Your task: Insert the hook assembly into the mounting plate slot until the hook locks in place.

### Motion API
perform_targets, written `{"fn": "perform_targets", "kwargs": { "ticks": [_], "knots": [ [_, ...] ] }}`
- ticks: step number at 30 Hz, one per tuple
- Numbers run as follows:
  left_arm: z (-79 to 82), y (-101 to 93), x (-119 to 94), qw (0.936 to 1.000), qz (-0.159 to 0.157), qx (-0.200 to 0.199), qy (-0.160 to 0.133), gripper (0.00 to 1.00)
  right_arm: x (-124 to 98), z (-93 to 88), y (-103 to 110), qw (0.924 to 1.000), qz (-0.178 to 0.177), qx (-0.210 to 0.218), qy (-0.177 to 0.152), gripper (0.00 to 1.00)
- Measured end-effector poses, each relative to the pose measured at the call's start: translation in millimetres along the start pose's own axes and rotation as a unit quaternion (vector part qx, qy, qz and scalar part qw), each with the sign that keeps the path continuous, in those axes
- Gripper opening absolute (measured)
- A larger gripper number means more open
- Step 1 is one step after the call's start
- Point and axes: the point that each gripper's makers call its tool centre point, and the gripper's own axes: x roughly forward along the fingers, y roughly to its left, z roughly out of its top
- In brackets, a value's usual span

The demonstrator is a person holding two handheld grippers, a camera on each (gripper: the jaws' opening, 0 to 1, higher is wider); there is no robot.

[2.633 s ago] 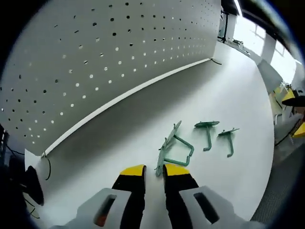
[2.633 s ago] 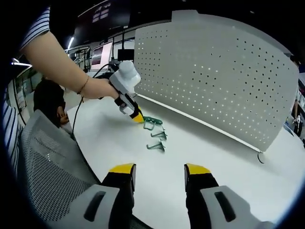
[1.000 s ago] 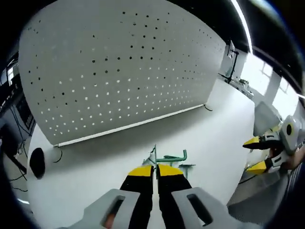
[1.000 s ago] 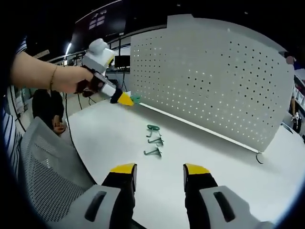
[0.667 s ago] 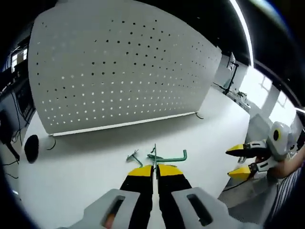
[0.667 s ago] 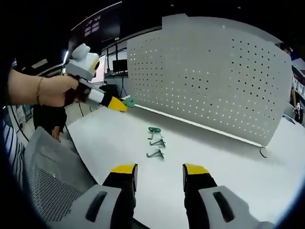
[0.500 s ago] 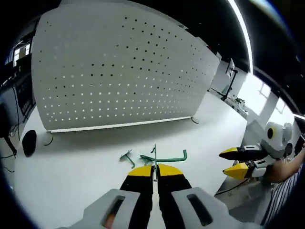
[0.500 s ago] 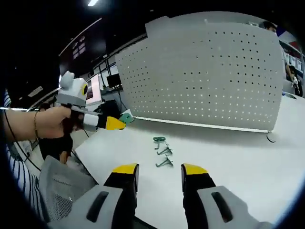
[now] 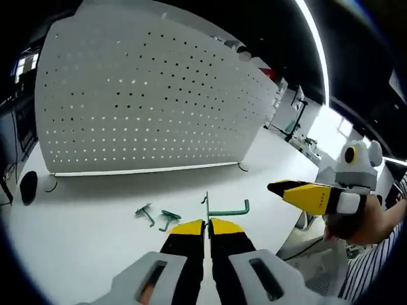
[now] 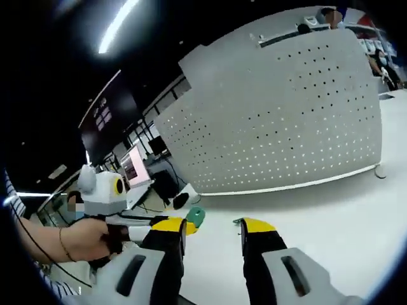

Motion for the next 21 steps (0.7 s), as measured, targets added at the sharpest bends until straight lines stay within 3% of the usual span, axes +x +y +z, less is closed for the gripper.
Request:
{"fn": "perform_targets", "kwargs": {
  "ticks": [7, 12, 15, 18, 21],
  "knots": [
    [8.1, -21.7, 3.1, 0.9992, -0.024, 0.023, -0.020, 0.01, 6.8, 6.8, 9.6, 0.9968, 0.034, 0.071, -0.008, 0.26],
    [18.0, -31.3, 3.7, 0.9974, -0.041, 0.037, -0.047, 0.01, 10.5, 5.5, 10.9, 0.9949, 0.043, 0.091, -0.004, 0.20],
    [20.9, -33.4, 4.3, 0.9967, -0.046, 0.039, -0.055, 0.01, 13.6, -2.6, 6.1, 0.9899, 0.039, 0.136, 0.011, 0.13],
    [21.0, -33.3, 5.0, 0.9967, -0.045, 0.042, -0.054, 0.01, 16.1, 0.4, 3.7, 0.9838, 0.044, 0.174, -0.001, 0.13],
    [22.2, -33.4, 4.7, 0.9963, -0.044, 0.048, -0.056, 0.01, 16.8, 1.5, 4.1, 0.9822, 0.047, 0.182, -0.003, 0.11]
  ]
}}
